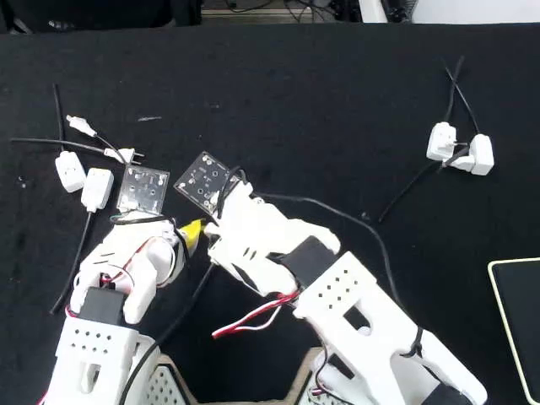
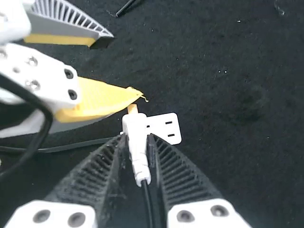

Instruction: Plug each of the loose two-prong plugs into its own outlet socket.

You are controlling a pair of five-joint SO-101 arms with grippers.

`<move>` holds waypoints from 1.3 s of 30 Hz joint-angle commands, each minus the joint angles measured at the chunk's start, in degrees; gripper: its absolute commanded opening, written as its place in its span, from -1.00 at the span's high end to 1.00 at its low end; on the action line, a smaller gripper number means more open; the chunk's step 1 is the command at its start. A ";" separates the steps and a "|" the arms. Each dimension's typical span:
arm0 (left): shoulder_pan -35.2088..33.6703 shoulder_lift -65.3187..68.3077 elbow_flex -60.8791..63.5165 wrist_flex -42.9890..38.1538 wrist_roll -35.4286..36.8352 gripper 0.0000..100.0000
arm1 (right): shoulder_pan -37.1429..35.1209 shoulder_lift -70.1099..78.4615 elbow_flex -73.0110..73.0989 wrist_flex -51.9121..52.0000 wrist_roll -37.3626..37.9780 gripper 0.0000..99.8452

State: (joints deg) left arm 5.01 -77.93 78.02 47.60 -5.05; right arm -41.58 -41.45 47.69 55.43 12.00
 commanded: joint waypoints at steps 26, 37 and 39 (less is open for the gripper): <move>-0.57 -0.44 -2.15 -1.49 2.73 0.51 | -0.79 3.12 -4.97 3.96 -0.18 0.98; 0.04 -0.35 -1.01 -1.58 3.78 0.51 | -0.88 4.79 -7.08 2.02 -0.53 0.98; 0.04 -0.35 -0.75 -2.46 3.78 0.51 | -0.88 3.82 -7.87 2.81 -0.62 0.98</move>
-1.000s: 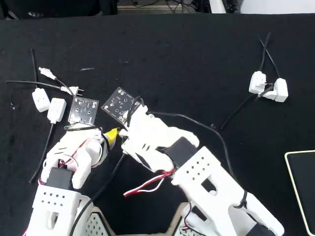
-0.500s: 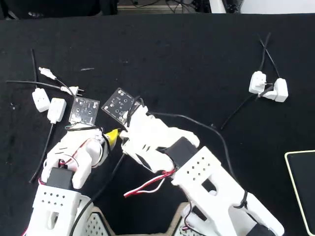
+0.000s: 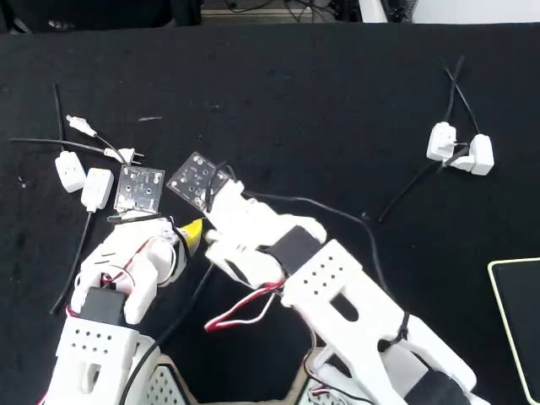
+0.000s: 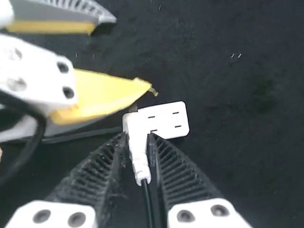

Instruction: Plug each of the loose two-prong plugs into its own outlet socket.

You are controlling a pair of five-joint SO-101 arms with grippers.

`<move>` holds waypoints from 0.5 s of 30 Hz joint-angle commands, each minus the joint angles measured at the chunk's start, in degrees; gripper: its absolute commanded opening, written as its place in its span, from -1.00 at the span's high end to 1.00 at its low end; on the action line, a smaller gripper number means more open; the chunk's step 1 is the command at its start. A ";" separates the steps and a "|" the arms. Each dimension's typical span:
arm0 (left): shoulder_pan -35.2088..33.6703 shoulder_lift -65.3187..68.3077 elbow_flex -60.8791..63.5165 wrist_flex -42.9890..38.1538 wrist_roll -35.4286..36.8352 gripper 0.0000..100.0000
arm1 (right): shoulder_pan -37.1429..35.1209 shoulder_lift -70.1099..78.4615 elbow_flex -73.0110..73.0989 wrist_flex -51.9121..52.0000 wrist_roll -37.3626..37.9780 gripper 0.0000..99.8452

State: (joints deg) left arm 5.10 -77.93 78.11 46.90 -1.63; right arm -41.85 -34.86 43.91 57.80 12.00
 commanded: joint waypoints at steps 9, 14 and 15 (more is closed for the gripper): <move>-0.04 0.00 -0.84 -1.85 0.35 0.51 | -0.62 -3.47 -4.18 0.26 -1.67 0.98; -0.04 0.00 -0.75 -1.67 0.35 0.51 | -0.62 -3.56 -4.18 -0.53 -2.11 0.98; -0.04 0.00 -0.75 -1.67 0.35 0.51 | -0.62 -3.56 -4.18 -0.53 -2.11 0.98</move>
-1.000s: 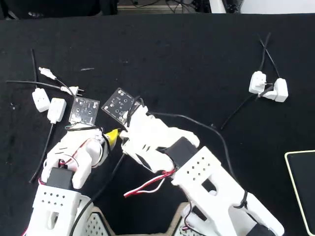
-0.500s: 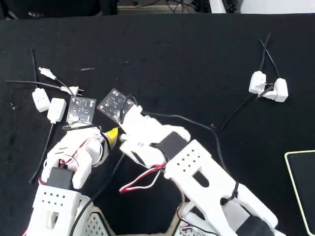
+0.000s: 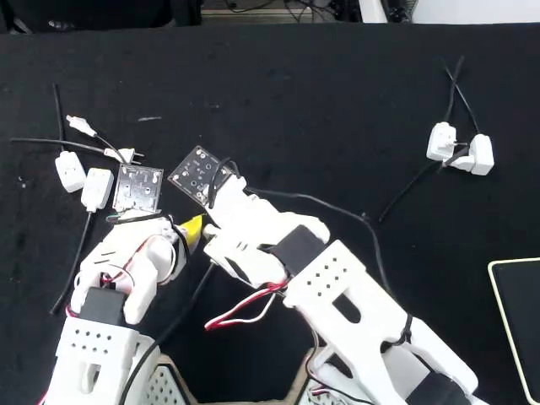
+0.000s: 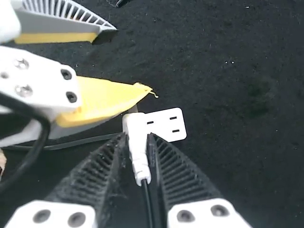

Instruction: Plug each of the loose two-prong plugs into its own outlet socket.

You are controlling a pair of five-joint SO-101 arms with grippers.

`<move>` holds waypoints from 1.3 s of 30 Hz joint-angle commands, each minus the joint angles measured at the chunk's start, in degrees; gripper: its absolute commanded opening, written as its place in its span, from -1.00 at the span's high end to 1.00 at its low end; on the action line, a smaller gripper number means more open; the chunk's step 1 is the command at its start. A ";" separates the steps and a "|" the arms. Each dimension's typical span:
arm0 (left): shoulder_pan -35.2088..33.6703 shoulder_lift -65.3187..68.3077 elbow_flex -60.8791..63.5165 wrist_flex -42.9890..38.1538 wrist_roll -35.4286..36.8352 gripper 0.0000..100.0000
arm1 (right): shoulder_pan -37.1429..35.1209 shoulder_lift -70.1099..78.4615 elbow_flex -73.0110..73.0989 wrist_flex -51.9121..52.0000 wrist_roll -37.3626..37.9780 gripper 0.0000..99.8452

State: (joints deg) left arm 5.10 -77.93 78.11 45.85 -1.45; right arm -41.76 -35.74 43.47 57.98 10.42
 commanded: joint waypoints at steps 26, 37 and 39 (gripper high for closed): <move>-16.57 -0.44 0.75 19.16 -19.34 0.51 | 6.68 21.14 -22.46 16.44 8.35 0.98; -16.31 -0.44 6.11 17.93 -19.16 0.51 | 12.22 47.69 -51.38 34.11 18.11 0.98; -16.31 -0.44 6.20 18.02 -19.08 0.51 | 12.04 51.12 -56.75 36.92 18.81 0.98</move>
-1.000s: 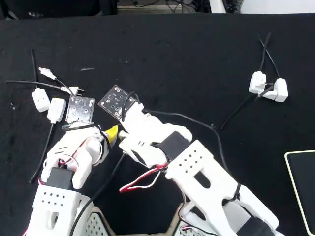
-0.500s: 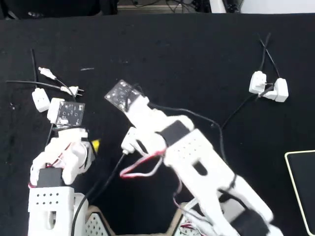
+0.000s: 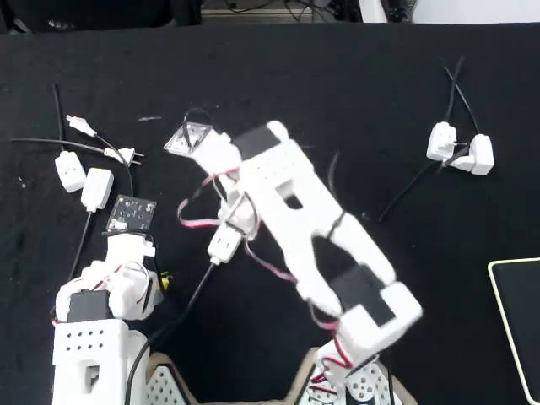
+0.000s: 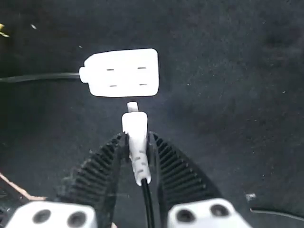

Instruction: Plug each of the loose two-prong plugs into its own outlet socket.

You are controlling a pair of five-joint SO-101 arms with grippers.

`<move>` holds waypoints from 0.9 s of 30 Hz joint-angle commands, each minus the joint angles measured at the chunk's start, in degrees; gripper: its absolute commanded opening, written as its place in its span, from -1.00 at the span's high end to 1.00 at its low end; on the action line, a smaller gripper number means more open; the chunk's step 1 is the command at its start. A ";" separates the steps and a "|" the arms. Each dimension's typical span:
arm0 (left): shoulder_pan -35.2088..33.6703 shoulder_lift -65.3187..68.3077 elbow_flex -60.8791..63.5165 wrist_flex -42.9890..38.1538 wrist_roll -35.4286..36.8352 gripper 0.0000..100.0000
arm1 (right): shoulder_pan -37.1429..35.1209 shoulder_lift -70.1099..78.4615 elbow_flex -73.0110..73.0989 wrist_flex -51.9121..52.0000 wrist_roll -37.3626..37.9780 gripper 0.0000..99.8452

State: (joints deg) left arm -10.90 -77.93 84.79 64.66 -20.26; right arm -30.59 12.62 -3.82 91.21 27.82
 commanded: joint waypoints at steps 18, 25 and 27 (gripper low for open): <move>-0.13 -0.44 0.92 -1.05 -0.26 0.51 | -6.59 8.57 -16.57 6.95 9.05 0.98; -0.40 -0.44 0.92 -1.05 -0.26 0.51 | -6.59 -4.79 1.19 -8.00 8.09 0.98; -0.04 -0.44 0.92 -1.05 -0.26 0.51 | -5.45 -6.02 3.74 -9.23 9.85 0.98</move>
State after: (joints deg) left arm -10.90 -77.93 86.37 64.66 -20.26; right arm -36.66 12.09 -2.86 85.05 36.26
